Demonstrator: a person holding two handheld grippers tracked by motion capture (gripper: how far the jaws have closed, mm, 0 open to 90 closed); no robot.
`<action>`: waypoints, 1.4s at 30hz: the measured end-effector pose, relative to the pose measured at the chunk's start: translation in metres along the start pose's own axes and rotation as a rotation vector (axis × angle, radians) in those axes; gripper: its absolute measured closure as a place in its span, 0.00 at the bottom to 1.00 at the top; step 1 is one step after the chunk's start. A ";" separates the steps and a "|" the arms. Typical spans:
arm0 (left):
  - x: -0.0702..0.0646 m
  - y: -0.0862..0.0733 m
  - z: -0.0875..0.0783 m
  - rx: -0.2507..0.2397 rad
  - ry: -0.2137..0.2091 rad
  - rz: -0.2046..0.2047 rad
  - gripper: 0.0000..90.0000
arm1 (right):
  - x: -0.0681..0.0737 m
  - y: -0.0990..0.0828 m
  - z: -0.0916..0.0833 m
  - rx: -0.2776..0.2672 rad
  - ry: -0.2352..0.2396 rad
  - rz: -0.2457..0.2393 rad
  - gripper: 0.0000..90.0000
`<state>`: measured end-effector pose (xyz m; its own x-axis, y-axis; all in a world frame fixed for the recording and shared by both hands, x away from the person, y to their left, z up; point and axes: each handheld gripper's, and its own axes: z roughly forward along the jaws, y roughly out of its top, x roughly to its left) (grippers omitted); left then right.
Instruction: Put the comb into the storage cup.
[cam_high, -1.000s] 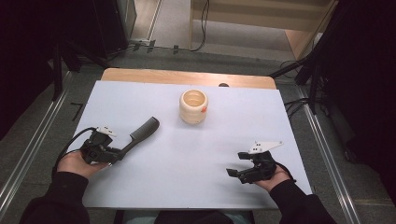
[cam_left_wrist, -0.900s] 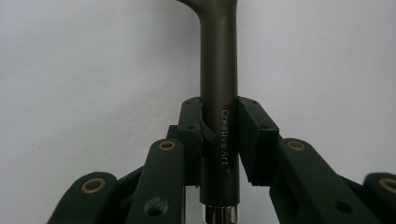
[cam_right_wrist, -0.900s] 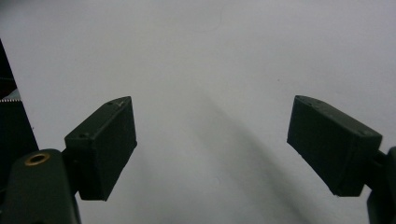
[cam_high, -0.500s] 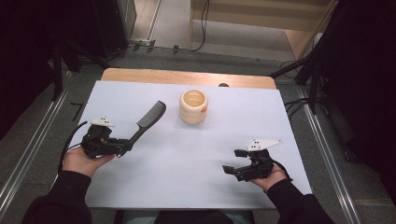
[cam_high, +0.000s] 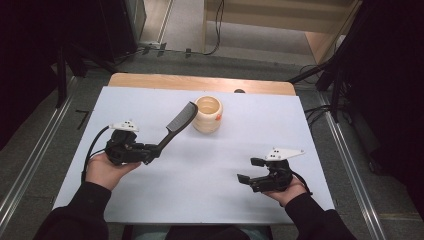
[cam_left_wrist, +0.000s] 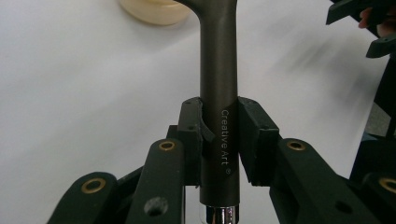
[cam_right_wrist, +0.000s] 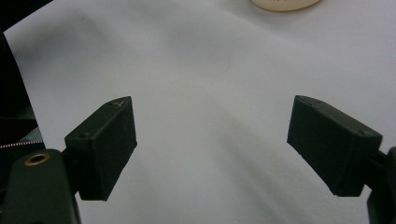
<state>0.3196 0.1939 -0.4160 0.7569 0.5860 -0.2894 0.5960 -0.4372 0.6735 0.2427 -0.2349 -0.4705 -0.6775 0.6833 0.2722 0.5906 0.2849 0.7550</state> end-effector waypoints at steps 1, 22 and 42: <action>-0.002 0.002 0.002 0.000 -0.009 0.002 0.81 | 0.000 0.000 -0.001 -0.001 0.000 0.001 0.15; -0.047 0.045 0.065 -0.015 -0.133 0.058 0.81 | 0.001 0.002 -0.007 -0.053 -0.012 0.020 0.15; -0.069 0.059 0.126 -0.096 -0.088 -0.038 0.81 | -0.004 0.020 -0.001 -0.170 -0.107 0.161 0.16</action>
<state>0.3366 0.0418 -0.4418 0.7576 0.5366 -0.3715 0.5991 -0.3460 0.7221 0.2572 -0.2325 -0.4559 -0.5248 0.7807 0.3392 0.5992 0.0557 0.7987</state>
